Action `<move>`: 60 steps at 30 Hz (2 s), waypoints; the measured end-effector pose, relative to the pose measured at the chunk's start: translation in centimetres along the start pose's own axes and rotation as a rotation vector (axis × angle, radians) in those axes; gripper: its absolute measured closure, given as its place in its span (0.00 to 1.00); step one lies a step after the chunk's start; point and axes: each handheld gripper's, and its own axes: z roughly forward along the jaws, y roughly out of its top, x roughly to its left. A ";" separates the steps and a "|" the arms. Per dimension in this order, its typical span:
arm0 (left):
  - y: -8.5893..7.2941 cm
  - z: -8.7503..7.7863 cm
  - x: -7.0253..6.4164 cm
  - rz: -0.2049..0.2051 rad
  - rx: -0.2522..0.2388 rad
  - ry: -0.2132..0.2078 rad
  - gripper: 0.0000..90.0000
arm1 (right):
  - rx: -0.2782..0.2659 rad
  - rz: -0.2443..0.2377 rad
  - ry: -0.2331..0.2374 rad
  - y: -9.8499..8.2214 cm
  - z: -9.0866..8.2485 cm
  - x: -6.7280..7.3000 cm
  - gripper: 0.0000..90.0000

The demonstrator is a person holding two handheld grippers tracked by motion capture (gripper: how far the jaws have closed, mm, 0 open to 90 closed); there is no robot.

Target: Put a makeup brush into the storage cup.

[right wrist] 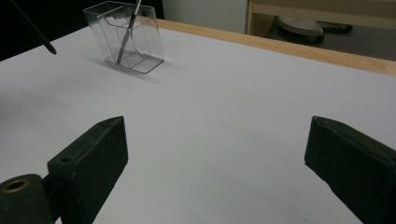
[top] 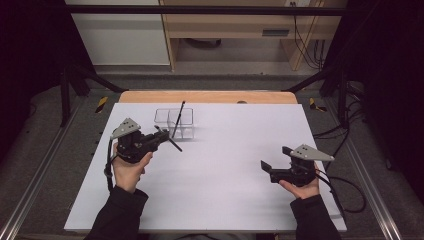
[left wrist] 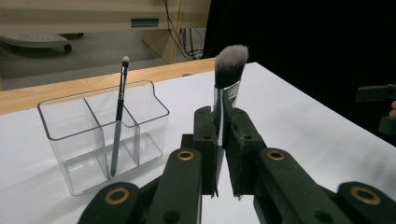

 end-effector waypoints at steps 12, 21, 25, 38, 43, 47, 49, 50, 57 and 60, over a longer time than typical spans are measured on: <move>0.7 1.0 0.4 0.025 0.033 0.042 0.92 | 0.005 -0.007 -0.004 0.0 0.1 0.0 0.07; 1.9 1.5 0.5 0.037 0.040 0.063 0.92 | 0.007 -0.002 -0.004 0.0 0.1 0.0 0.07; 2.3 1.7 0.6 0.037 0.037 0.068 0.92 | 0.008 0.000 -0.003 0.0 0.1 0.0 0.07; 4.0 2.1 1.6 0.032 0.035 0.100 0.92 | 0.015 -0.001 0.007 0.0 0.3 0.1 0.07; 4.6 2.3 2.3 0.031 0.042 0.118 0.92 | 0.018 -0.003 0.008 0.0 0.4 0.2 0.07; 5.0 2.5 2.8 0.030 0.048 0.131 0.92 | 0.023 -0.003 0.007 0.0 0.4 0.2 0.07; 5.2 2.7 2.9 0.031 0.049 0.133 0.92 | 0.022 -0.001 0.009 0.0 0.4 0.2 0.07; 5.3 2.7 3.0 0.031 0.048 0.136 0.92 | 0.021 -0.001 0.011 0.0 0.4 0.2 0.07; 6.2 3.4 3.6 0.029 0.055 0.157 0.92 | 0.019 0.000 0.011 0.0 0.4 0.2 0.06; 6.4 3.6 3.9 0.029 0.057 0.165 0.92 | 0.018 -0.002 0.012 0.0 0.4 0.2 0.06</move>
